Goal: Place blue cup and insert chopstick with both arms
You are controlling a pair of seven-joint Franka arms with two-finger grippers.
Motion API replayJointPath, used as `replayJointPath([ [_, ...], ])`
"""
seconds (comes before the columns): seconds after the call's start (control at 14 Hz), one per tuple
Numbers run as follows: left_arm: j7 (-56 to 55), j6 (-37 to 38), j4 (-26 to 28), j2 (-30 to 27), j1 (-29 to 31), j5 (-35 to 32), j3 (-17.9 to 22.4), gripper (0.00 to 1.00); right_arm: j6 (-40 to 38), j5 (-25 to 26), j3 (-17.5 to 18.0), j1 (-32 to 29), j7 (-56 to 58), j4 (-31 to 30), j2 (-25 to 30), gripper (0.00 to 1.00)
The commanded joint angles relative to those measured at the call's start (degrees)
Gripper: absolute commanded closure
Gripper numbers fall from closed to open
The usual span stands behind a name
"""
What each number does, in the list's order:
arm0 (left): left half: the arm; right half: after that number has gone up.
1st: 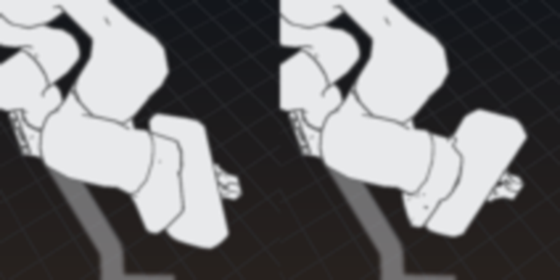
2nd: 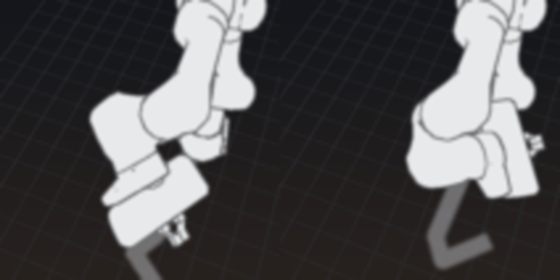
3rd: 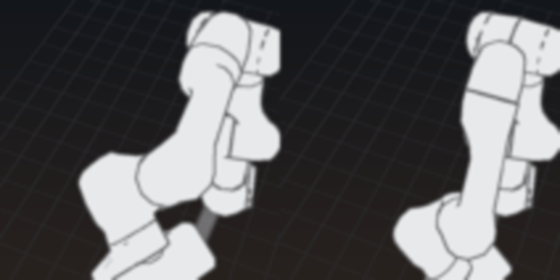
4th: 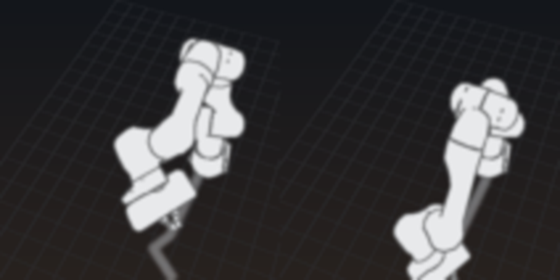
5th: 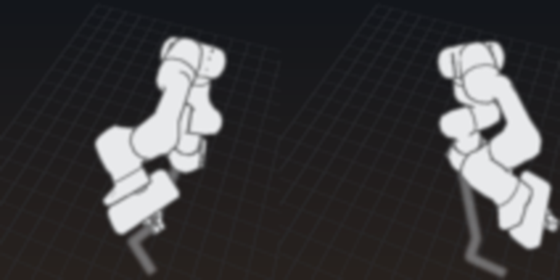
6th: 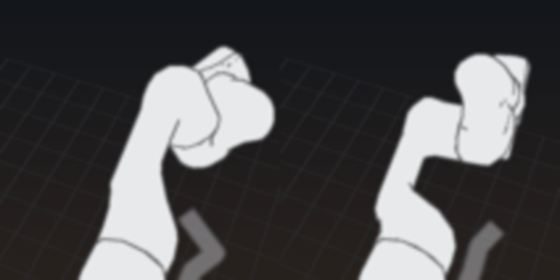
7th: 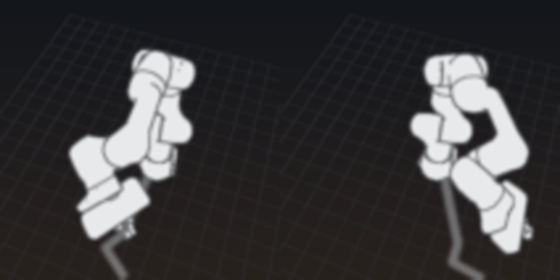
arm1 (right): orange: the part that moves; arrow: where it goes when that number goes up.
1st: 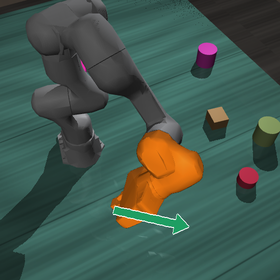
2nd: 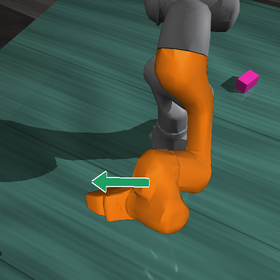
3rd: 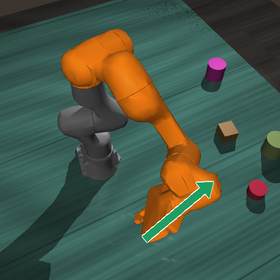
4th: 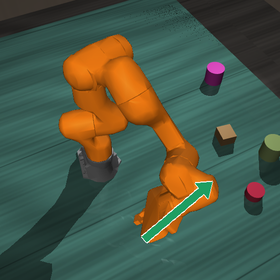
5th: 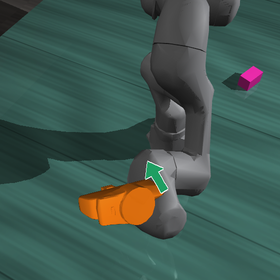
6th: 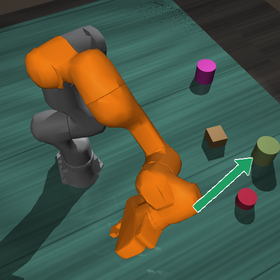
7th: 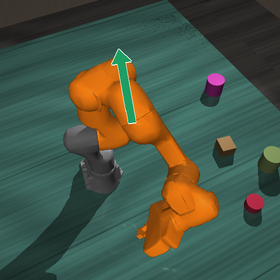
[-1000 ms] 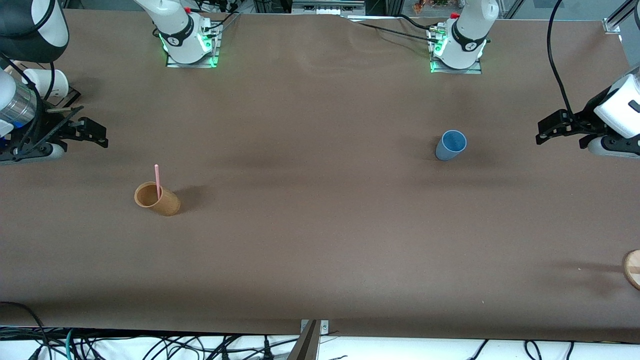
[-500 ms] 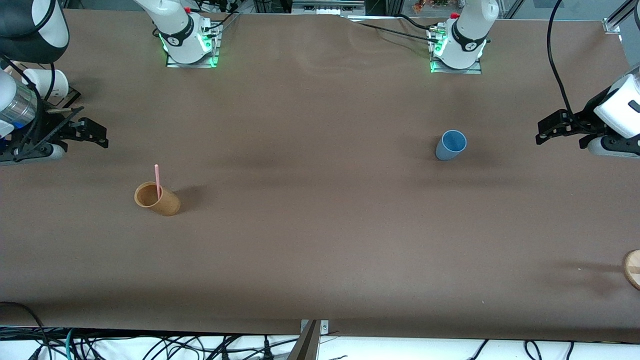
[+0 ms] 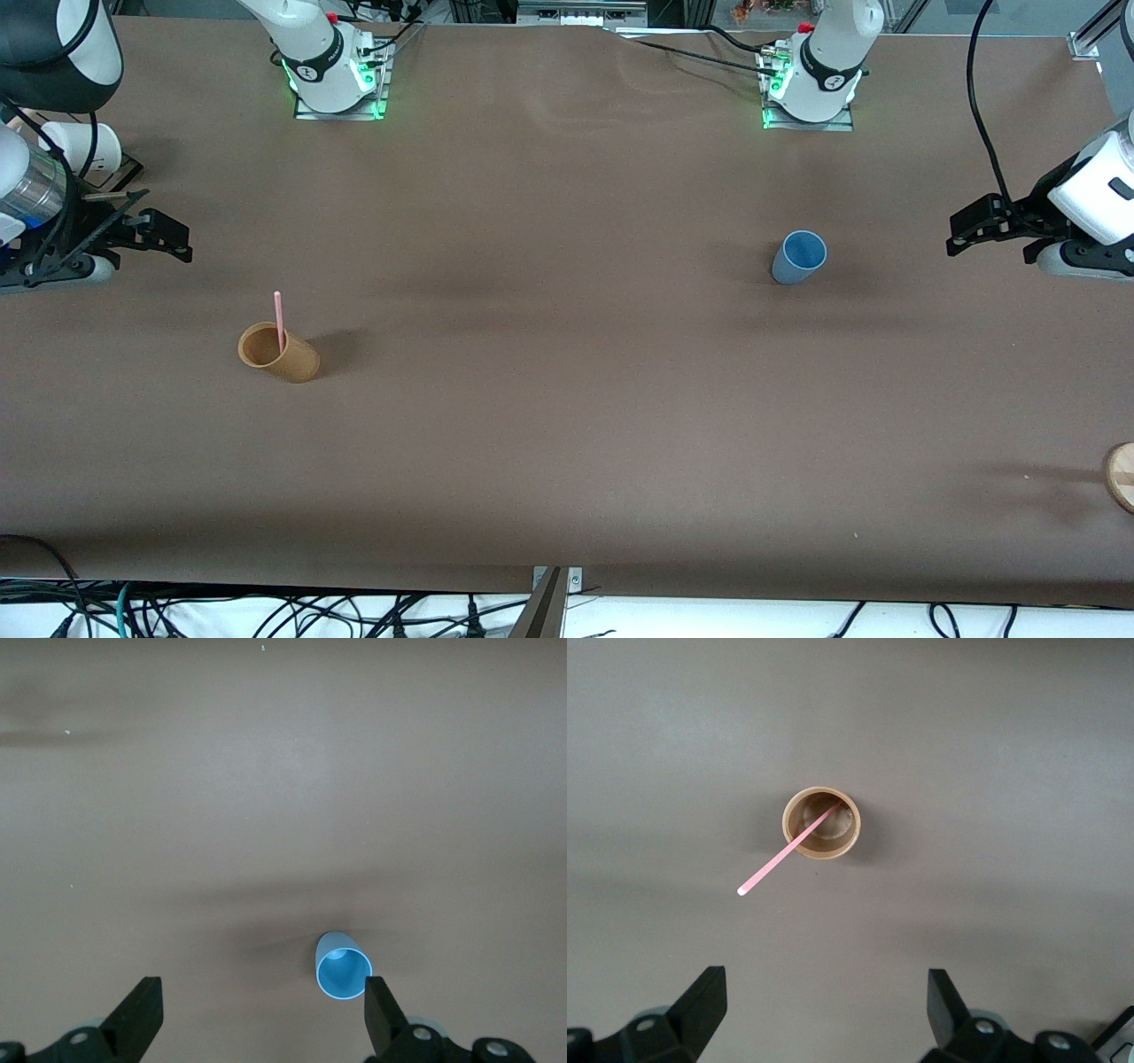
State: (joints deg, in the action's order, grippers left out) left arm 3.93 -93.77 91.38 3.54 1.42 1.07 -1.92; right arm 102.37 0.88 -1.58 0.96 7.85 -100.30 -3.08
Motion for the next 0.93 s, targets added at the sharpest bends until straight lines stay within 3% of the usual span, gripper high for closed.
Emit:
replayJointPath([
  [0.0, -0.4, 0.5, -1.7, 1.8, 0.2, 0.3, -0.3, 0.0, -0.5, -0.7, 0.0, 0.0, 0.2, 1.4, -0.4, 0.0],
  [0.57, -0.5, -2.6, 1.1, 9.6, 0.0, 0.4, -0.2, 0.0, -0.4, -0.8, 0.0, 0.0, 0.2, 1.4, -0.5, 0.0],
  [0.86, -0.3, -11.8, 11.4, 7.9, -2.3, -0.2, -0.2, 0.0, -0.5, -0.7, 0.0, 0.1, 0.2, 1.4, -0.4, 0.0],
])
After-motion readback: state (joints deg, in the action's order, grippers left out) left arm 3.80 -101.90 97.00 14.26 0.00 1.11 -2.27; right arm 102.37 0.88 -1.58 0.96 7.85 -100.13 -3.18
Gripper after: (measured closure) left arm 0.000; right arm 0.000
